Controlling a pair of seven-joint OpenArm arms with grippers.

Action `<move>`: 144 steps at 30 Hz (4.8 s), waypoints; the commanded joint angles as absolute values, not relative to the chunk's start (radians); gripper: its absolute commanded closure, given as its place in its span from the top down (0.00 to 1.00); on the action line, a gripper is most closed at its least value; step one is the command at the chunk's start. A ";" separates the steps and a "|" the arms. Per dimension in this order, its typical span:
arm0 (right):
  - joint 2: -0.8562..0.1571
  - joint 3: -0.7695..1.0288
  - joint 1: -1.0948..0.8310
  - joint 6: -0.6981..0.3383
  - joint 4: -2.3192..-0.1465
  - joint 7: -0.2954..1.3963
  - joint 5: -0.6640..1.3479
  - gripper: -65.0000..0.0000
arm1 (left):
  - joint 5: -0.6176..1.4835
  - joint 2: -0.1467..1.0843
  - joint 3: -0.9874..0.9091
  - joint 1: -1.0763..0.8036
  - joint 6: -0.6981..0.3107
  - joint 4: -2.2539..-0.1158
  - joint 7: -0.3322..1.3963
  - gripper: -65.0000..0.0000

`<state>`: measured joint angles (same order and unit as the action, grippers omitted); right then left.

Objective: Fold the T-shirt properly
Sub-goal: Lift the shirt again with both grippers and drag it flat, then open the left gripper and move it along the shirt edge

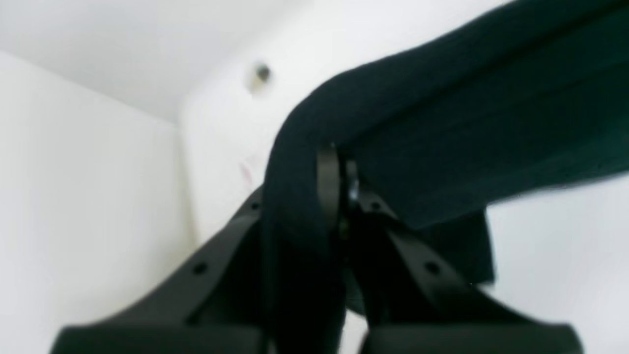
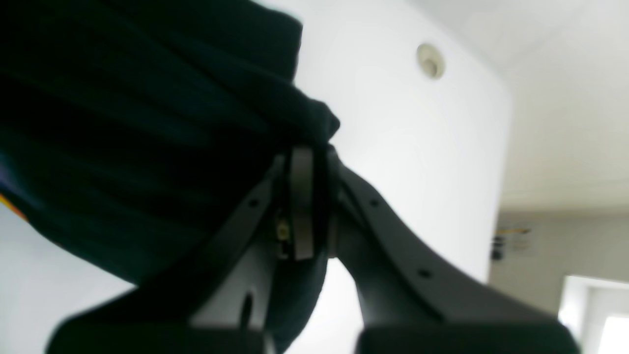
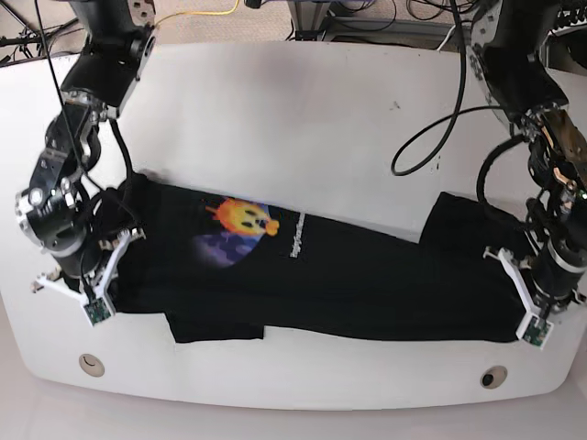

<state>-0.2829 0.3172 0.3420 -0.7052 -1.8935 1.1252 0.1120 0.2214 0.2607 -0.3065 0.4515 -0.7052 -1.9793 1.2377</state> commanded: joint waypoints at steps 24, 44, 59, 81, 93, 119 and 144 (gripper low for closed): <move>-0.406 0.018 1.130 -0.698 -1.874 1.314 -0.070 0.00 | 0.213 0.414 -0.265 1.302 -0.698 -1.664 1.190 0.02; -0.397 0.217 0.607 -0.698 -2.041 1.349 -0.070 0.00 | 0.328 0.455 -0.191 0.820 -0.698 -1.879 1.099 0.02; -0.271 0.300 0.170 -0.698 -2.038 1.294 -0.071 0.00 | 0.344 0.421 -0.302 0.205 -0.698 -1.998 1.096 0.02; -0.145 0.298 -0.220 -0.698 -2.009 1.202 -0.081 0.00 | 0.337 0.420 -0.361 -0.332 -0.698 -1.925 1.099 0.02; -0.145 0.297 -0.286 -0.698 -2.003 1.201 -0.081 0.00 | 0.231 0.455 -0.354 -0.374 -0.698 -1.756 1.095 0.02; -0.147 0.298 -0.237 -0.698 -1.945 1.170 -0.081 0.00 | 0.176 0.526 -0.160 -0.188 -0.698 -1.755 1.107 0.14; -0.140 0.298 -0.269 -0.698 -1.942 1.133 -0.073 0.01 | 0.180 0.527 -0.303 -0.071 -0.698 -1.762 1.242 0.71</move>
